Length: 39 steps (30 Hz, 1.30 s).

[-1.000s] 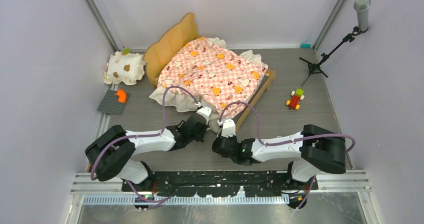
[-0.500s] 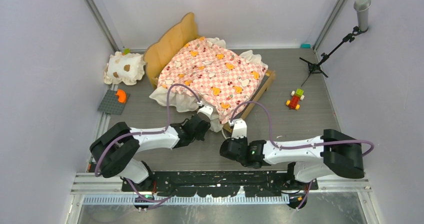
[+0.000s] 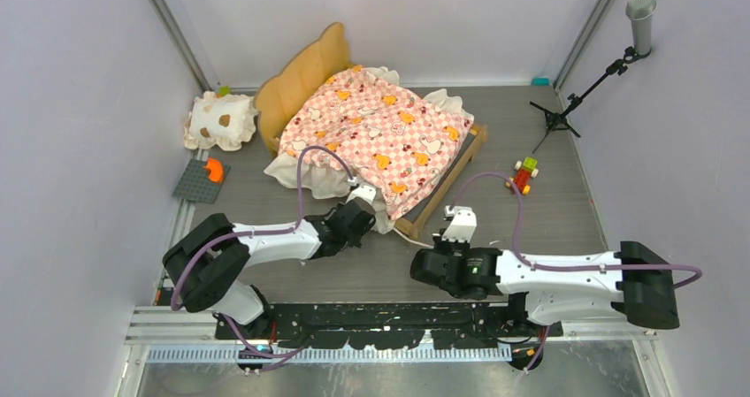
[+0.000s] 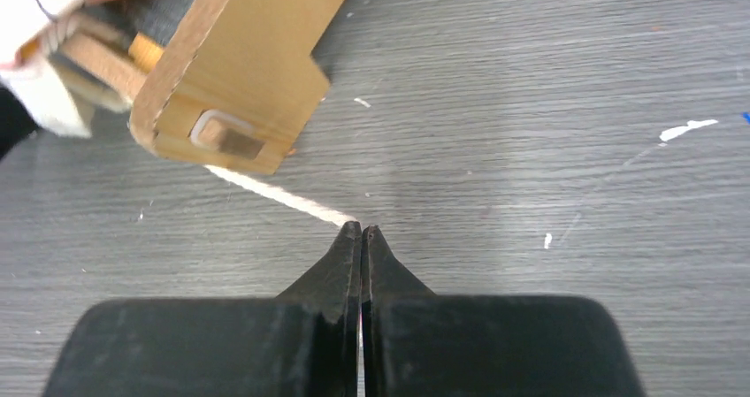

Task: Set up the pet bed
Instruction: Tie the ropes to the bed frame.

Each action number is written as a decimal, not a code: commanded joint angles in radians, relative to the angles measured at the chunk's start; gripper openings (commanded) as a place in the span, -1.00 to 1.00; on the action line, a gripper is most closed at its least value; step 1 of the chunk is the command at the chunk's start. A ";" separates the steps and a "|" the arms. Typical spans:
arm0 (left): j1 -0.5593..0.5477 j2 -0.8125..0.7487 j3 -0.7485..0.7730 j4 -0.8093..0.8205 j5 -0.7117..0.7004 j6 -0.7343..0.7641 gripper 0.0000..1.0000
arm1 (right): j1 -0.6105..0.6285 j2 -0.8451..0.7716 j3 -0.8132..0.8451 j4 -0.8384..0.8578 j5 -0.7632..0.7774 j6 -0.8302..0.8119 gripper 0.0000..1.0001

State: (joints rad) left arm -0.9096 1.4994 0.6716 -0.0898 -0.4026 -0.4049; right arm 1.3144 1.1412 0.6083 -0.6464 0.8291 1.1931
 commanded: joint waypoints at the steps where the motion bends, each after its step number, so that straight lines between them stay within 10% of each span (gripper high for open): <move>1: 0.003 0.002 0.020 -0.098 -0.060 -0.039 -1.00 | 0.005 -0.105 0.000 -0.228 0.157 0.225 -0.99; 14: 0.037 0.023 0.065 -0.158 -0.096 -0.066 -1.00 | 0.005 -0.273 -0.007 -0.428 0.239 0.386 -0.99; 17: 0.037 0.026 0.068 -0.136 -0.068 -0.048 -1.00 | 0.005 -0.302 -0.035 -0.231 0.194 0.107 -0.99; 26: 0.037 0.029 0.065 -0.104 -0.009 -0.028 -1.00 | 0.005 -0.341 -0.258 0.438 -0.118 -0.363 0.40; 39: 0.037 0.022 0.057 -0.087 0.018 -0.031 -1.00 | -0.037 -0.114 -0.237 0.709 -0.152 -0.781 0.57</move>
State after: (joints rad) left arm -0.8764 1.5200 0.7216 -0.1879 -0.4183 -0.4374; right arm 1.3106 0.9737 0.3225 -0.0654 0.7010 0.5789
